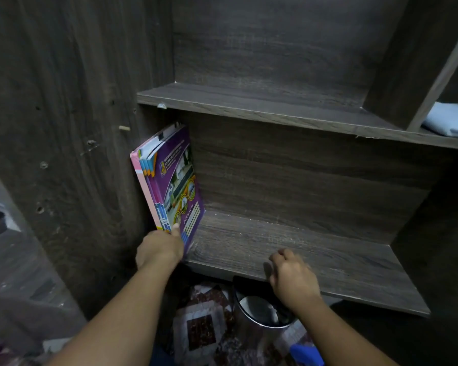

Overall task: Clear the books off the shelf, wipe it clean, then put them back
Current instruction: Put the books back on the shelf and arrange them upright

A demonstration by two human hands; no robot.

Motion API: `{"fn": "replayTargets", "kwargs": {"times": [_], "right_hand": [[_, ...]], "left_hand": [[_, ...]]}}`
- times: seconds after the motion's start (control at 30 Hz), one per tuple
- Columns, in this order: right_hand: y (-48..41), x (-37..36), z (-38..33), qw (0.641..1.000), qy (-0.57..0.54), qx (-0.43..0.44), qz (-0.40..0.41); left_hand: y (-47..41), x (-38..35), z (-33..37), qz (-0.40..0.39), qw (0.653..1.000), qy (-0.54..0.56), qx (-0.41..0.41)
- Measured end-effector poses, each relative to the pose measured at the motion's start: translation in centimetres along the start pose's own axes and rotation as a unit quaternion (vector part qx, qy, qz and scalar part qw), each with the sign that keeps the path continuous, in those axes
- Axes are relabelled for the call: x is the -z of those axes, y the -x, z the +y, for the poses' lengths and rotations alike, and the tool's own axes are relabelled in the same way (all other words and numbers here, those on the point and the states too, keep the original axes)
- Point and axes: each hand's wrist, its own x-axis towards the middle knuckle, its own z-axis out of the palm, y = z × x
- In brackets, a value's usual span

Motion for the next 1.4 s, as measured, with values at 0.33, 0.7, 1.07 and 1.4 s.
{"fn": "replayTargets", "kwargs": {"times": [0.33, 0.7, 1.07, 1.4], "right_hand": [[3.2, 6.1, 3.2, 0.999, 0.043, -0.011, -0.004], [17.3, 11.2, 13.4, 0.988, -0.001, -0.142, -0.066], [35.2, 6.2, 27.4, 0.914, 0.001, -0.324, -0.246], [42.1, -4.8, 32.5, 0.888, -0.043, -0.367, -0.273]], "left_hand": [[7.1, 1.2, 2.3, 0.004, 0.972, -0.091, -0.218], [24.5, -7.0, 9.8, -0.216, 0.775, -0.051, -0.592], [42.3, -17.4, 11.0, -0.372, 0.564, -0.195, -0.711], [48.8, -27.6, 10.3, -0.376, 0.453, -0.338, -0.734]]}}
